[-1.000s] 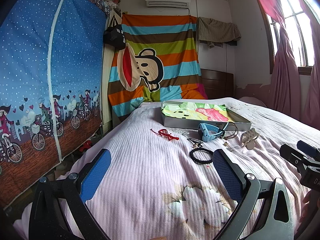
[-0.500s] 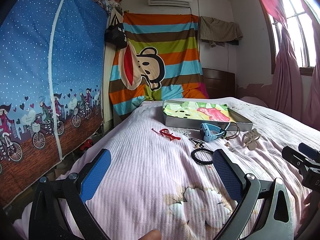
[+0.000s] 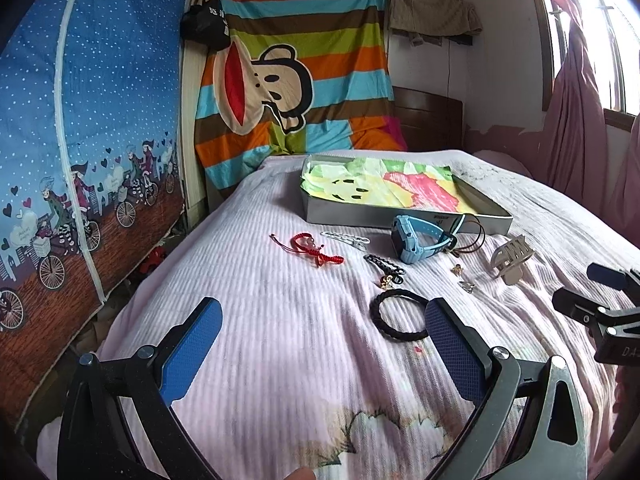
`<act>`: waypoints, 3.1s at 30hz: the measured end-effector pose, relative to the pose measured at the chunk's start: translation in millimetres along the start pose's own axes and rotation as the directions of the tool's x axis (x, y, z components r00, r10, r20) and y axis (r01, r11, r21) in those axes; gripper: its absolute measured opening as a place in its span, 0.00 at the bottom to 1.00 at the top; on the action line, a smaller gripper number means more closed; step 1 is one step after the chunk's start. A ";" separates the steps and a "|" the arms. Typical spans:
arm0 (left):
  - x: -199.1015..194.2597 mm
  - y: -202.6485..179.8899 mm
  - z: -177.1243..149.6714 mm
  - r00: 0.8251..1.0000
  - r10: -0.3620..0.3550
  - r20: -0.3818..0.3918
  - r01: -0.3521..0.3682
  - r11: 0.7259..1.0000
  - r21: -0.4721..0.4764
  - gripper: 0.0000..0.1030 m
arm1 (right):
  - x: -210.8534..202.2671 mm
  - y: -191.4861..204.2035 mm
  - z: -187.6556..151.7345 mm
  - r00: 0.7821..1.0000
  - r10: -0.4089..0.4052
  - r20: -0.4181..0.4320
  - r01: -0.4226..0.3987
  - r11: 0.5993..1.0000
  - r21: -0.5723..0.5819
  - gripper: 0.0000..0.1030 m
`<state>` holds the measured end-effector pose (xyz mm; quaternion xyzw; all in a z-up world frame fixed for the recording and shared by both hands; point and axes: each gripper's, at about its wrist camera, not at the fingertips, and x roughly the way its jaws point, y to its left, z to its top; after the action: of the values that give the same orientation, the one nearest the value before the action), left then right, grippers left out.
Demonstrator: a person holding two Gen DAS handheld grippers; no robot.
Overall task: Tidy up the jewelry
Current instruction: 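Grasp the black hair tie with left tool while right tool grasps grey claw clip, then drop the hair tie in the tray with left tool while right tool releases the clip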
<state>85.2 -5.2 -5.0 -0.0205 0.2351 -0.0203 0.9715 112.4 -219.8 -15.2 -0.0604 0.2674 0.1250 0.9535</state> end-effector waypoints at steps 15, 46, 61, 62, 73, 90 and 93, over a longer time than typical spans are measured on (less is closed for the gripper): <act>71.9 -26.0 -3.2 0.971 -0.067 -0.231 0.081 0.995 0.054 0.64 | 76.6 -33.7 17.2 0.998 -0.049 -0.030 0.049 0.999 -0.008 1.00; 68.0 -42.8 69.3 0.990 -0.115 -0.079 0.116 0.993 0.004 0.03 | 68.8 -27.4 73.4 0.980 0.125 0.152 -0.129 0.991 0.021 0.61; 194.8 -12.1 130.6 0.990 -0.008 -0.143 0.007 1.000 -0.013 0.03 | 179.5 -35.0 117.9 0.965 0.254 0.061 -0.259 0.962 0.091 0.61; 202.2 -7.9 128.5 0.987 -0.019 -0.162 0.015 1.000 -0.028 0.03 | 184.5 -38.0 116.3 0.965 0.258 0.053 -0.262 0.959 0.108 0.61; 232.5 9.1 113.8 0.962 -0.016 -0.272 -0.012 0.995 -0.101 0.03 | 200.0 -48.0 104.5 0.964 0.266 0.012 -0.264 0.950 0.165 0.62; 145.9 17.3 114.3 0.999 -0.022 -0.044 0.013 0.983 -0.184 0.67 | 117.9 -45.0 104.6 0.956 0.209 0.207 -0.240 0.961 0.138 1.00; 120.7 19.8 114.2 1.000 -0.010 0.010 0.012 0.982 -0.188 0.80 | 98.7 -43.6 101.3 0.951 0.195 0.238 -0.235 0.960 0.152 1.00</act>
<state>245.3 12.2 40.4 -0.1134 0.2313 -0.0034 0.9663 255.8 -223.0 21.2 0.0691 0.1748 0.2099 0.9595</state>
